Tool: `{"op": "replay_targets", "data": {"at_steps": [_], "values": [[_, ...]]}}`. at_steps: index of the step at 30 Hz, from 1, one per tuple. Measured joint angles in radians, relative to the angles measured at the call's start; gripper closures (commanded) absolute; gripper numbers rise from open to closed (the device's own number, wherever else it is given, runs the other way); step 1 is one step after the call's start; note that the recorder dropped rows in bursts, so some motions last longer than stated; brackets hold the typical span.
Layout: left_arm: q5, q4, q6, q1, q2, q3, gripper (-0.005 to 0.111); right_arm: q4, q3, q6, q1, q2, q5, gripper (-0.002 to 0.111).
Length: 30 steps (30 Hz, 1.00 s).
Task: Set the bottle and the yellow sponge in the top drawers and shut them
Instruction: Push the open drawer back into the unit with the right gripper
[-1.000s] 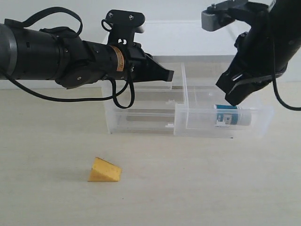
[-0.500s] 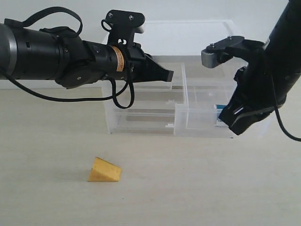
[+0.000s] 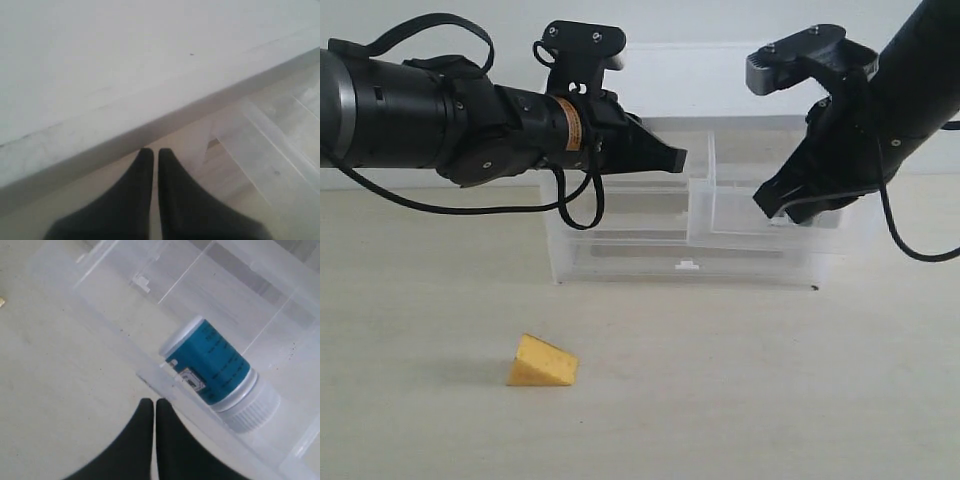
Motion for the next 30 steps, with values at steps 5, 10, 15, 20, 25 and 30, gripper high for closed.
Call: {"op": "replay_targets", "data": {"at_steps": [5,10,15,20,25,30], "values": [[0.007,0.000,0.000,0.002,0.000,0.000,0.103,-0.028,0.000,0.015,0.002,0.000,-0.099,0.108],[0.007,0.000,0.000,0.002,0.000,0.000,0.103,-0.139,0.000,0.063,0.002,0.002,-0.189,0.108],[0.016,0.000,0.000,0.002,0.000,-0.002,0.103,-0.146,-0.006,0.063,0.002,0.002,-0.146,0.108],[0.029,0.000,0.000,0.002,0.000,-0.002,0.103,-0.146,-0.036,-0.015,0.002,0.002,0.084,0.108],[0.063,0.000,0.000,0.013,0.004,-0.002,0.103,-0.146,-0.036,-0.019,0.002,0.060,-0.018,0.108],[0.063,0.011,0.000,0.013,0.004,-0.002,0.103,-0.146,-0.036,-0.019,0.002,0.100,-0.102,0.108]]}}
